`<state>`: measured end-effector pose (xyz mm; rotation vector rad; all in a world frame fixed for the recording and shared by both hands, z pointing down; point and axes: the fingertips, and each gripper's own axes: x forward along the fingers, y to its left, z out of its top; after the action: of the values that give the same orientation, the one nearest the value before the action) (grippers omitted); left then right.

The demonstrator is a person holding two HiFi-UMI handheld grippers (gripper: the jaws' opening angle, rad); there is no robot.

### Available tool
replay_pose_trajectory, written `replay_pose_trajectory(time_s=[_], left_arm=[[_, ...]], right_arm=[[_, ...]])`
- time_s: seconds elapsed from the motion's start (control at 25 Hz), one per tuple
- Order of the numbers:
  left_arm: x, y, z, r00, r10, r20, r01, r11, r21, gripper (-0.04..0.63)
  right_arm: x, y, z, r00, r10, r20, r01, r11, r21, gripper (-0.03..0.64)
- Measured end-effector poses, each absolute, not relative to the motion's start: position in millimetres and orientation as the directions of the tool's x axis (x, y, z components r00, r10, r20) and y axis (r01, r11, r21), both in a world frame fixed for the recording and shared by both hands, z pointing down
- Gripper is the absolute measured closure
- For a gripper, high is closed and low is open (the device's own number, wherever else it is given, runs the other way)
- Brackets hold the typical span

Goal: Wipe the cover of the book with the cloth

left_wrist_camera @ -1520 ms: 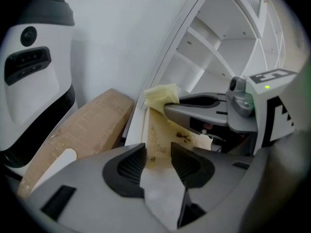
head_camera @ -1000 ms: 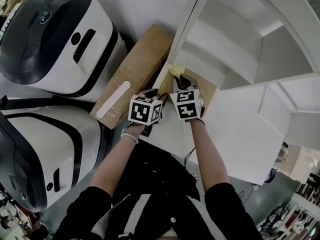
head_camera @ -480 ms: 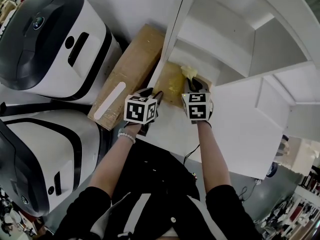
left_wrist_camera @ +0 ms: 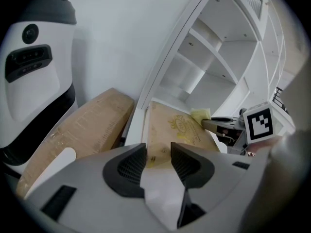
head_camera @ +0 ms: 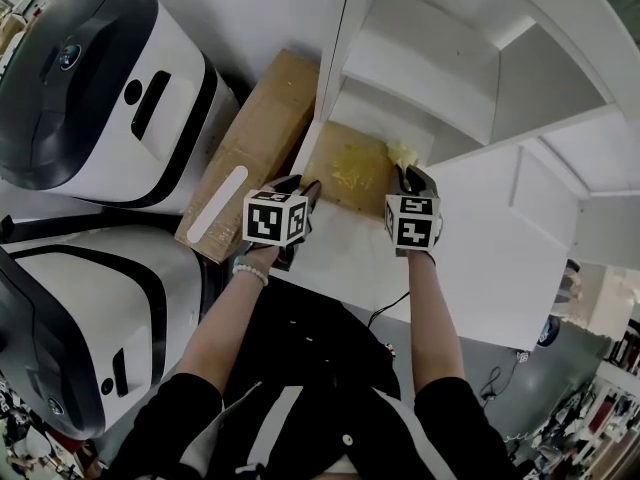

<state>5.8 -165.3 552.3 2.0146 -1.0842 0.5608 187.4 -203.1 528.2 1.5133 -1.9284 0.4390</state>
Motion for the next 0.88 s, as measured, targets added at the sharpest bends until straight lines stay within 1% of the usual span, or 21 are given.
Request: replay_pose_trajectory(time_s=[0.24,0.52,0.88], left_arm=[[5.8,-165.3,552.3,0.543,-0.501,0.674,-0.839,-0.345,0.42,0.433],[6.4,-165.6,552.1,0.544,-0.501,0.673,-0.839,-0.346,0.421,0.433],[6.4,-165.6,551.5,0.547,-0.501,0.671,-0.837,-0.347,0.423,0.433]], right_arm=[[205.6,-190.7,528.5,-0.093,-0.74,0.667,-0.966,0.23,0.121,0.581],[206.1,-182.5,529.2,-0.08,-0.73,0.679,-0.973,0.205,0.106,0.581],[184.4,-179.7,529.0,-0.114,-0.721,0.683,-0.968,0.236,0.087,0.58]])
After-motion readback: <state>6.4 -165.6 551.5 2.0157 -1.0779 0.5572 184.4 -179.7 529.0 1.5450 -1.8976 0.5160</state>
